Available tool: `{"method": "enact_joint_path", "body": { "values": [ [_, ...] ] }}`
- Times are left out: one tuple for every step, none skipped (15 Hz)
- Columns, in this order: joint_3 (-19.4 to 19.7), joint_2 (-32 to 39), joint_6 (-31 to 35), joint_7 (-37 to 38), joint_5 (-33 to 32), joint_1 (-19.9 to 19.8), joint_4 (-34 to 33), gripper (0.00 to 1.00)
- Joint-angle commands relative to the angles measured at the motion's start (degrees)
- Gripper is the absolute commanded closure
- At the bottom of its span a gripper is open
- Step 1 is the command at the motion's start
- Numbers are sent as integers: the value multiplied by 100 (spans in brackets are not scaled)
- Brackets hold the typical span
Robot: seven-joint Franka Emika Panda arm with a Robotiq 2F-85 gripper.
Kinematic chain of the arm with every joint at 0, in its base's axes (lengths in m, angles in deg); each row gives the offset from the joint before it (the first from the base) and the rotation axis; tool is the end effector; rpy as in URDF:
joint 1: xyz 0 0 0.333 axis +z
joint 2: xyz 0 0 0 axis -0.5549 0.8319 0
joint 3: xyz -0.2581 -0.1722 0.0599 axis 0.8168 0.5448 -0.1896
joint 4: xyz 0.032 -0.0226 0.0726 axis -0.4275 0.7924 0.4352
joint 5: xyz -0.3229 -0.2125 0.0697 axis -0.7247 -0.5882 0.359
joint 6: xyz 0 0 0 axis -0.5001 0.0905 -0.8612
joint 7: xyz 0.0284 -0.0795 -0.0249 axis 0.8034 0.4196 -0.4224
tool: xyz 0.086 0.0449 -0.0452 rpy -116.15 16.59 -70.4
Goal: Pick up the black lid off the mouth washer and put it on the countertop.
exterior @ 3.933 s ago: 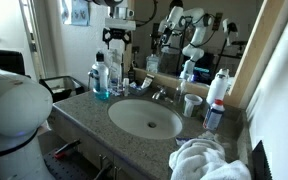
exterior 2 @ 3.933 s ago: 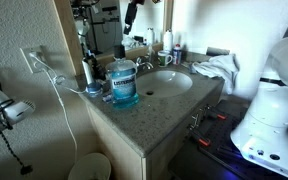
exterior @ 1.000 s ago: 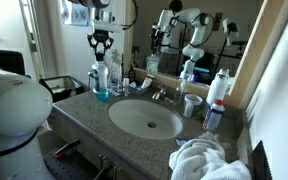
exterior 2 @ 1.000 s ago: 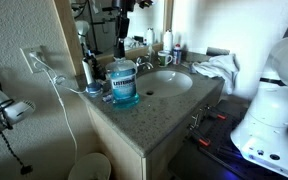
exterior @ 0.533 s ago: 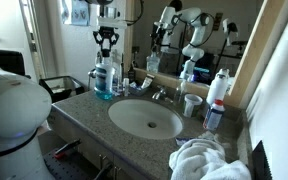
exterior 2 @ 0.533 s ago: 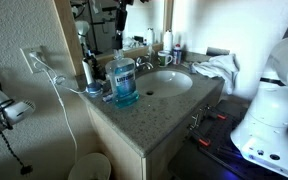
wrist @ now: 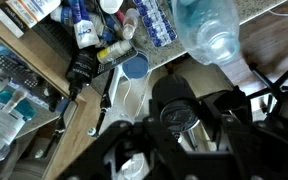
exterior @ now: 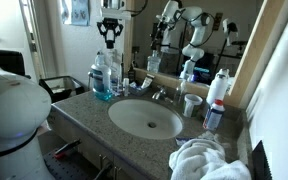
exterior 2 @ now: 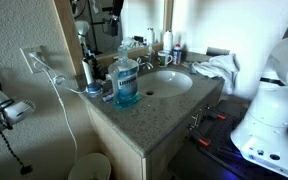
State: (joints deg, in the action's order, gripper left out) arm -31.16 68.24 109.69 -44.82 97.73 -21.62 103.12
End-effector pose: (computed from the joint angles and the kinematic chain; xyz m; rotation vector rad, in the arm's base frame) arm 0.5038 0.1673 0.5732 -2.6268 -1.4161 -0.5106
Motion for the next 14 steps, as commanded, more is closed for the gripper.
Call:
{"method": "enact_joint_path", "body": {
  "values": [
    [50,-102,-101,18,11,-89,-58,80],
    [72,-158,-146,95,-97,-150,-11,80],
    [108,-225,-185,184,-209,-221,49,80],
    [160,-310,-203,317,-332,-322,161,80],
    [214,-374,-229,451,-421,-403,257,80],
    [277,-448,-230,561,-513,-480,399,80],
    [346,-530,-214,637,-568,-551,588,80],
    [420,-589,-230,702,-550,-602,741,80],
    [495,-662,-209,714,-524,-645,954,80],
    [557,-734,-131,656,-476,-659,1163,80],
    [617,-806,-33,564,-401,-650,1410,80],
    [677,-875,33,446,-274,-612,1669,80],
    [708,-935,137,374,-208,-577,1921,80],
    [729,-983,215,316,-84,-533,2138,80]
  ]
}}
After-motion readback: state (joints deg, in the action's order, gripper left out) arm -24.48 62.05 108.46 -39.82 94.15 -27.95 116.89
